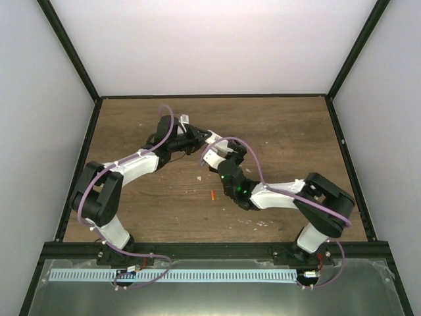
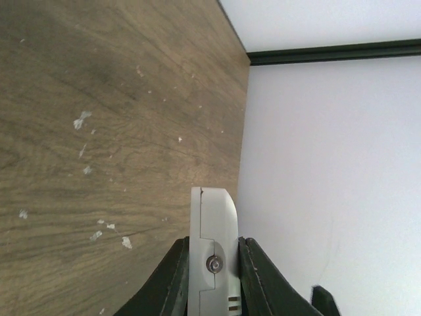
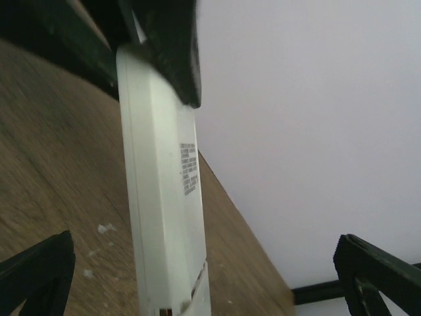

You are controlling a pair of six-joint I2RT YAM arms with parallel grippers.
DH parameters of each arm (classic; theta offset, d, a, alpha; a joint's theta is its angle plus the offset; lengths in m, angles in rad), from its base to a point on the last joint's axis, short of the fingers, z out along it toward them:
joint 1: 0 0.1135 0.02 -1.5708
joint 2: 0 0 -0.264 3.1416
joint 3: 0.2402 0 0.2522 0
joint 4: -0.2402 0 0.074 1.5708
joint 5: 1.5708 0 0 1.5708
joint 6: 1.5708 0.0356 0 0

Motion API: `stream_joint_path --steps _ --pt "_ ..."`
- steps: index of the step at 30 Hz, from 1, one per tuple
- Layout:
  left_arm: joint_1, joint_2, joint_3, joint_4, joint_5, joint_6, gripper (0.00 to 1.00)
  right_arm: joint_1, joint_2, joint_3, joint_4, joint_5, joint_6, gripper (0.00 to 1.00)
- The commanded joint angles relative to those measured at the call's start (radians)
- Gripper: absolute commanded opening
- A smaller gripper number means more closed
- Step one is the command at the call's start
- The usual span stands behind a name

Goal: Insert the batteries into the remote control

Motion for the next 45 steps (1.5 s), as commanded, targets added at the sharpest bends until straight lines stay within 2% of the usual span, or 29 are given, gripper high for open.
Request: stream_joint_path --steps 1,4,8,14,18,37,45 --pt "0.032 0.018 -0.025 0.199 0.060 0.093 0.00 0.002 -0.148 -0.002 -0.180 -0.142 0.199 1.00" --pt "0.064 0.039 -0.017 0.224 0.133 0.173 0.00 -0.009 -0.243 -0.014 -0.323 -0.250 0.311 1.00" --pt "0.106 0.048 -0.025 0.247 0.198 0.250 0.00 -0.055 -0.377 -0.038 -0.481 -0.479 0.427 1.00" --pt "0.134 0.054 -0.019 0.238 0.294 0.344 0.00 -0.166 -0.562 -0.148 -0.522 -0.747 0.499 1.00" --pt "0.134 0.077 -0.019 0.261 0.389 0.358 0.00 -0.228 -0.620 -0.174 -0.559 -0.869 0.506 1.00" --pt "0.123 0.014 -0.069 0.244 0.501 0.426 0.00 -0.246 -0.437 -0.083 -0.583 -0.884 0.534 1.00" --pt "0.119 0.004 -0.092 0.278 0.501 0.424 0.00 -0.258 -0.421 -0.074 -0.589 -0.904 0.526 0.85"
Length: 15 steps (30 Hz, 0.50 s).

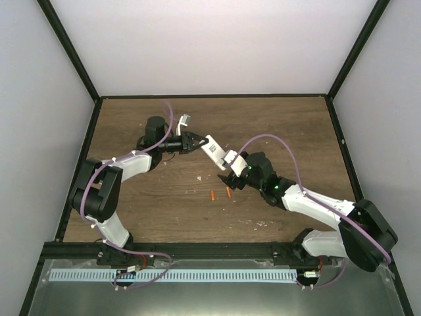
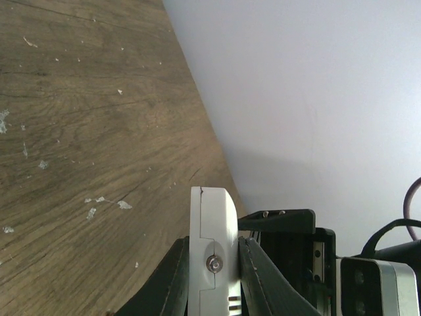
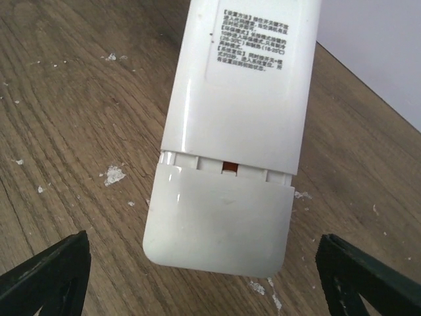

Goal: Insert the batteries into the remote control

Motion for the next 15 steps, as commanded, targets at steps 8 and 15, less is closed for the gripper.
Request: stream_joint_path --steps 8,15 --pt "-0.009 -0.012 -0.006 0.077 0.047 0.021 0.00 -0.023 0.027 0.055 -0.012 -0.037 -0.019 0.57" --pt "-0.012 0.010 0.005 0.102 0.057 0.003 0.00 -0.023 0.048 0.067 -0.023 -0.044 -0.032 0.41"
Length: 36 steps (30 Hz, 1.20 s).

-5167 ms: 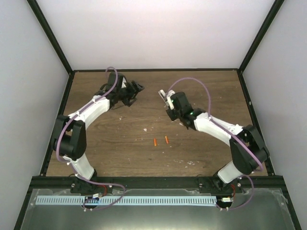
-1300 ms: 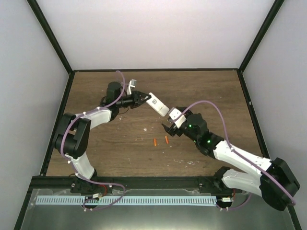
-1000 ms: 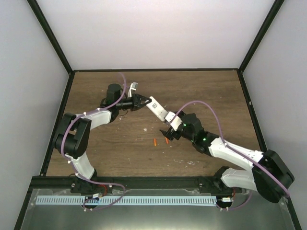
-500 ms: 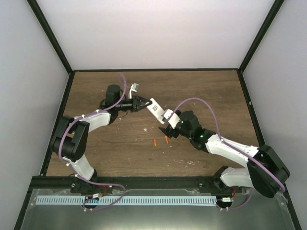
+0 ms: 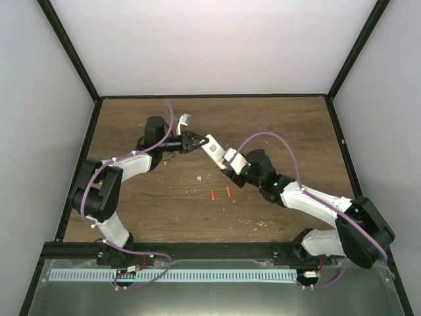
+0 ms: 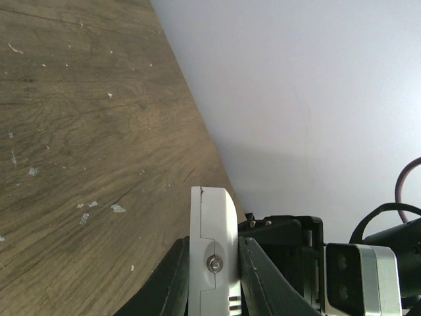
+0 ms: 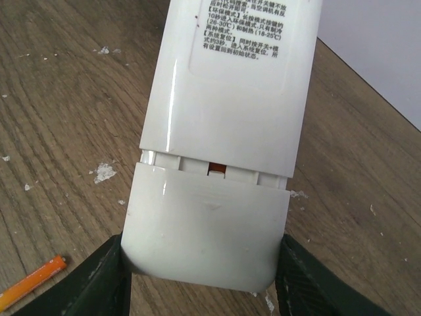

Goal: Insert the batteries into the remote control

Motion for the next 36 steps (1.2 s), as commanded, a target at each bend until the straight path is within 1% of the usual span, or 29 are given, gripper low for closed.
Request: stream_joint_path --steps 1,6,10,14,18,26,36 --pt "-0.008 0.012 0.015 0.065 0.033 0.004 0.00 -0.005 0.018 0.046 -0.011 -0.022 -0.013 0.38" --pt "-0.008 0.021 0.028 0.062 0.029 0.005 0.00 -0.005 0.025 0.049 -0.020 -0.028 -0.023 0.28" --pt "-0.007 0.023 0.038 0.028 -0.010 0.025 0.00 -0.005 0.025 0.050 -0.029 -0.035 -0.027 0.27" --pt "-0.001 0.016 0.055 -0.037 -0.068 0.073 0.00 -0.005 0.033 0.051 -0.049 -0.050 -0.027 0.27" --pt "0.009 0.015 0.058 -0.026 -0.093 0.063 0.00 -0.005 0.048 0.054 -0.076 -0.077 -0.022 0.27" --pt "0.028 0.004 0.071 -0.036 -0.109 0.071 0.00 -0.005 0.089 0.057 -0.146 -0.088 -0.022 0.28" --pt "0.077 -0.020 0.076 -0.088 -0.121 0.113 0.00 -0.005 0.119 0.052 -0.172 -0.069 -0.023 0.29"
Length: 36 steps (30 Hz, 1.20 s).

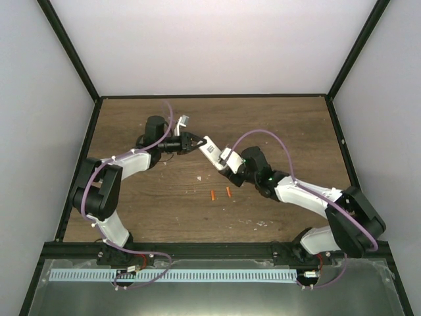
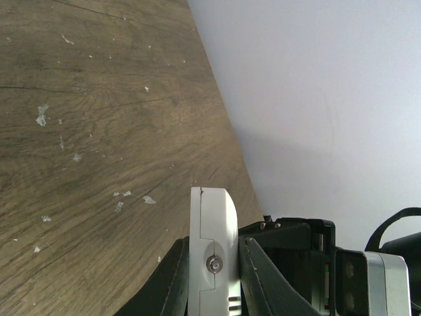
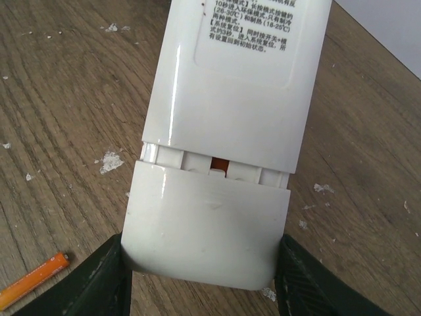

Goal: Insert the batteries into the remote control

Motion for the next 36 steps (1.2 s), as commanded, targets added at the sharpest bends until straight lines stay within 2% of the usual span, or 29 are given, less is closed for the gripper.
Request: stream_joint_path --steps 1,14,19,25,31,36 --pt "0.060 -0.036 0.052 0.030 -0.070 0.054 0.00 0.007 0.022 -0.004 -0.130 -0.028 -0.021 0.29" --pt "0.154 -0.062 0.011 0.042 -0.070 0.062 0.00 0.007 0.059 0.005 -0.151 -0.024 -0.026 0.30" --pt "0.157 -0.070 0.008 0.033 -0.070 0.066 0.00 0.000 0.092 0.007 -0.145 0.052 -0.016 0.31" --pt "0.159 -0.081 -0.010 0.027 -0.070 0.068 0.00 -0.072 0.216 0.090 -0.219 0.170 0.043 0.31" --pt "0.160 -0.088 -0.019 0.017 -0.070 0.066 0.00 -0.126 0.250 0.120 -0.238 0.216 0.087 0.31" --pt "0.160 -0.081 -0.015 0.013 -0.068 0.066 0.00 -0.172 0.307 0.171 -0.317 0.306 0.179 0.31"
